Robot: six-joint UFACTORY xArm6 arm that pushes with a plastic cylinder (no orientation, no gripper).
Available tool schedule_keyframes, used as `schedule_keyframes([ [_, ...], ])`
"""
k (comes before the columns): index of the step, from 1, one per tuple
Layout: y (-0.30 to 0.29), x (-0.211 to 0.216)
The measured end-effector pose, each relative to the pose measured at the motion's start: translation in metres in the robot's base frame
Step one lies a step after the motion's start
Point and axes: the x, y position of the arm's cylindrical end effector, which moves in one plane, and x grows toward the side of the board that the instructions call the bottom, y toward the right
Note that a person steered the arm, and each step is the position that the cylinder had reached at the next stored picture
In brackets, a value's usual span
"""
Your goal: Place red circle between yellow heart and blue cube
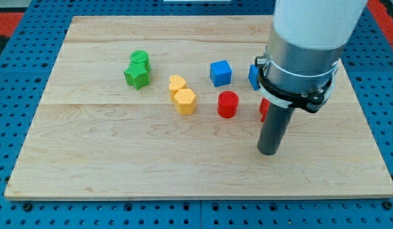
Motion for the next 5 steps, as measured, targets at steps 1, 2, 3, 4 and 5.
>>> schedule_keyframes([
  [1,-0.025,-0.036],
  [2,-0.041,-0.059],
  [3,-0.059,-0.098],
  [4,-0.084,-0.113],
  [5,-0.102,-0.115],
])
